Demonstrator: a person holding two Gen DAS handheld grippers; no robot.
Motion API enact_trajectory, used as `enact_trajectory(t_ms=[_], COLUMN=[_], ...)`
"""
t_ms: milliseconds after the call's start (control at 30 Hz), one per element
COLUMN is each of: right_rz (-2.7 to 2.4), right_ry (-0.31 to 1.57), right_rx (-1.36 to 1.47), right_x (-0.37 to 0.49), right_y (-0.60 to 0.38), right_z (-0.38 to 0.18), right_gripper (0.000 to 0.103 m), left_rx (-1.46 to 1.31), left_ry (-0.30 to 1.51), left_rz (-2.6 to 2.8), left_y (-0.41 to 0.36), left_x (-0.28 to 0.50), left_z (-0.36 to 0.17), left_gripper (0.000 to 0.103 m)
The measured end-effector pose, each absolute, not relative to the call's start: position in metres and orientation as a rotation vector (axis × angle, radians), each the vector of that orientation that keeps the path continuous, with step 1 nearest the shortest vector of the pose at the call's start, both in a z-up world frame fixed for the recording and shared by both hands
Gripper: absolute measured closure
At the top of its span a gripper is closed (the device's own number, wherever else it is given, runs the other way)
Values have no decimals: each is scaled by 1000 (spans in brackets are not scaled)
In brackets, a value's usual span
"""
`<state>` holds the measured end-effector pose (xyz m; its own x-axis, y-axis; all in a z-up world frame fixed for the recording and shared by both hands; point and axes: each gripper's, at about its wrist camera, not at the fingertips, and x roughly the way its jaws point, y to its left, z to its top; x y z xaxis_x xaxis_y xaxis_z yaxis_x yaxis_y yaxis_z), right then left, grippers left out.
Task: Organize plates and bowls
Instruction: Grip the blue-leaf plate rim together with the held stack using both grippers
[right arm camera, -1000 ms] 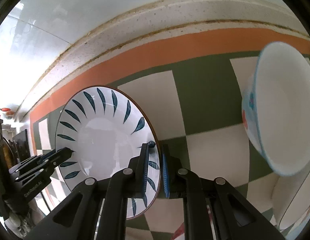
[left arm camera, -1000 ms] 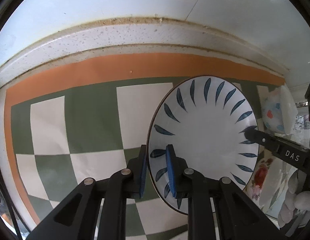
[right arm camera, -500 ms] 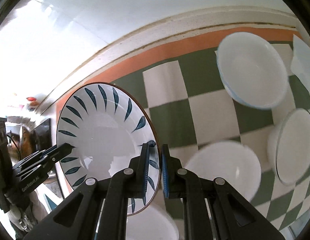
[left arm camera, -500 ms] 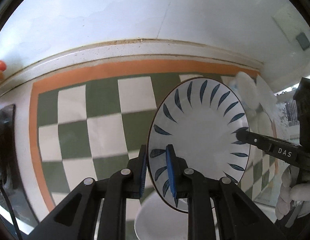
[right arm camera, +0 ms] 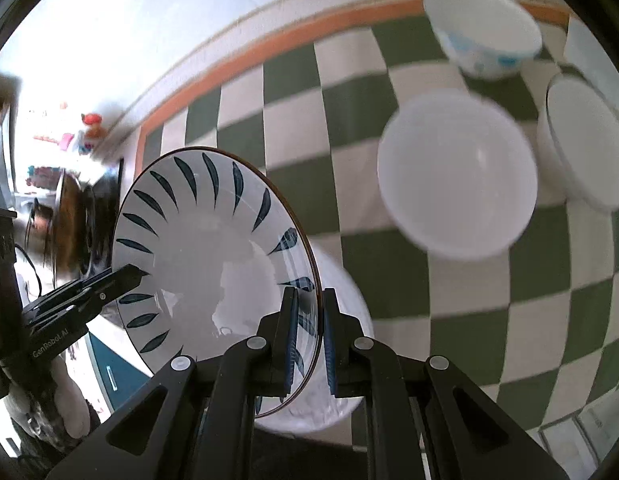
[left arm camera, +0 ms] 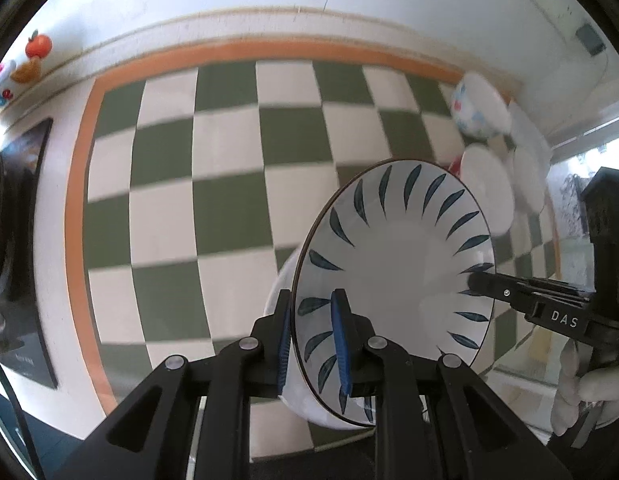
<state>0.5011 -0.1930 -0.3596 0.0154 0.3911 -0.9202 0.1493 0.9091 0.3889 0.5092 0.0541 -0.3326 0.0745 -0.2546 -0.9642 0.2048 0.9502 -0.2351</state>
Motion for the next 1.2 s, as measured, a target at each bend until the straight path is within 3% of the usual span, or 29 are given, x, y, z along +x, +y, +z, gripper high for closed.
enact_trajectory(t_ms=[600, 1200], right_rz=[220, 175], right_ry=[1643, 1632], right_rx=[375, 354], right_x=[469, 474], right_y=[-182, -167], right_z=[-422, -422], right_gripper=[90, 87], left_rx=[-61, -111], left_ry=[1548, 1528], left_rz=[-265, -241], left_y=[49, 59], left_x=[486, 479], left_z=[-396, -397], left_gripper=[87, 83])
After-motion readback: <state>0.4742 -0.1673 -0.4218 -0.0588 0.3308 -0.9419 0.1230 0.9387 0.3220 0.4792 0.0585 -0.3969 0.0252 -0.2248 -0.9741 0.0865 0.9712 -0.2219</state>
